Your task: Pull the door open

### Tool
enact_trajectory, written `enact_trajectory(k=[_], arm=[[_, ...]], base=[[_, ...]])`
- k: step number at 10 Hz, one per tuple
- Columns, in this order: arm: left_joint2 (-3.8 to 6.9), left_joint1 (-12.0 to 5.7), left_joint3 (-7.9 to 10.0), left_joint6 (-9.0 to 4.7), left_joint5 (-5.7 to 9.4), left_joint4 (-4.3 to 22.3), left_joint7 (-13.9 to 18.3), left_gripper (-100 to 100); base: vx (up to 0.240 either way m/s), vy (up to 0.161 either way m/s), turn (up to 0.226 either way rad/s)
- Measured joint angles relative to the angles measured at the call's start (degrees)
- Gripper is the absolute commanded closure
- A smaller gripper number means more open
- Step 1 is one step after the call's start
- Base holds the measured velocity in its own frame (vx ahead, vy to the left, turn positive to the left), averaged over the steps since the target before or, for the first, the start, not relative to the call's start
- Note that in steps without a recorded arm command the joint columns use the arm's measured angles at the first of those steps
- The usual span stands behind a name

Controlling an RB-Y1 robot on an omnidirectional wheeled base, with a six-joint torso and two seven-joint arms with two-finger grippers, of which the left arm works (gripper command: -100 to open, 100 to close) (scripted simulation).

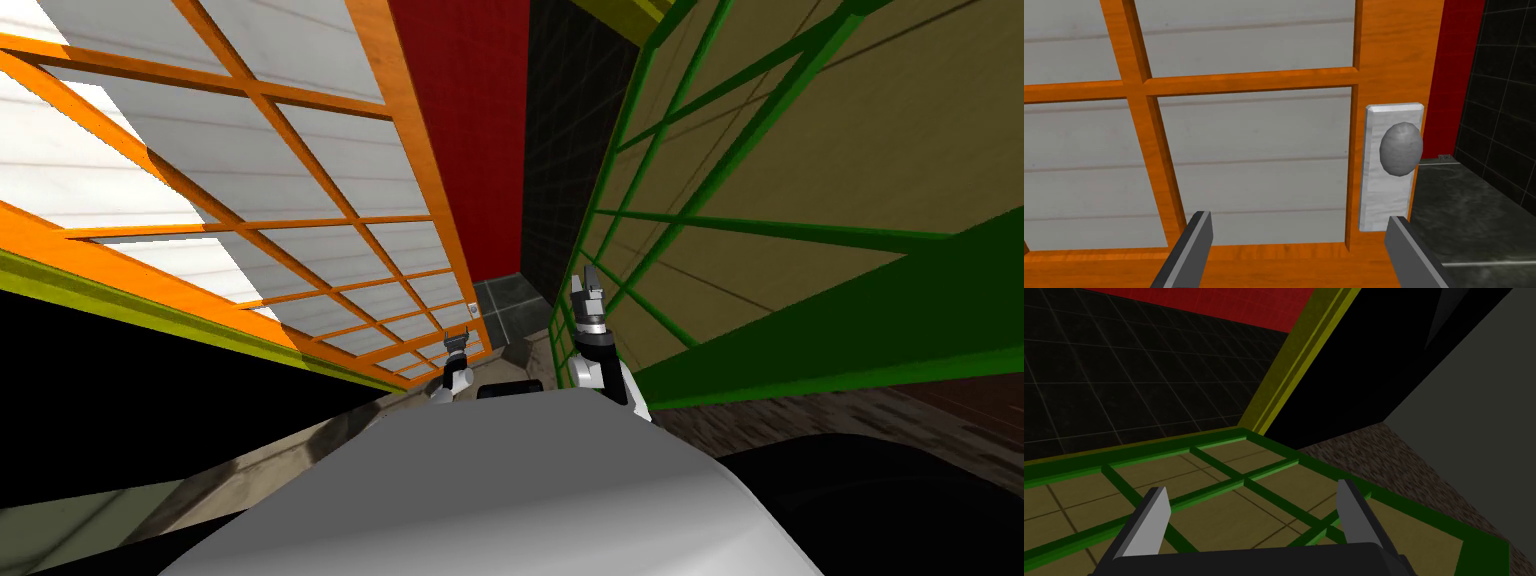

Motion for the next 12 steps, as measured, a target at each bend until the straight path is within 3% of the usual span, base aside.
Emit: enact_trajectory(k=[5, 8, 9, 12], arm=[[-2.27, -0.53, -0.06, -0.04, 0.36, 1.08, 0.37, -100], [-3.28, 0.05, -0.02, 0.34, 0.60, 0.06, -0.11, -100], [-3.32, 0.04, -0.01, 0.38, 0.61, 0.00, -0.17, 100], [-3.58, -0.04, -0.25, 0.60, 0.50, 0.03, -0.11, 100]], base=[[0.195, -0.025, 0.005], [0.175, -0.019, 0.000], [-0.014, 0.000, -0.018], [-0.027, -0.004, -0.012]])
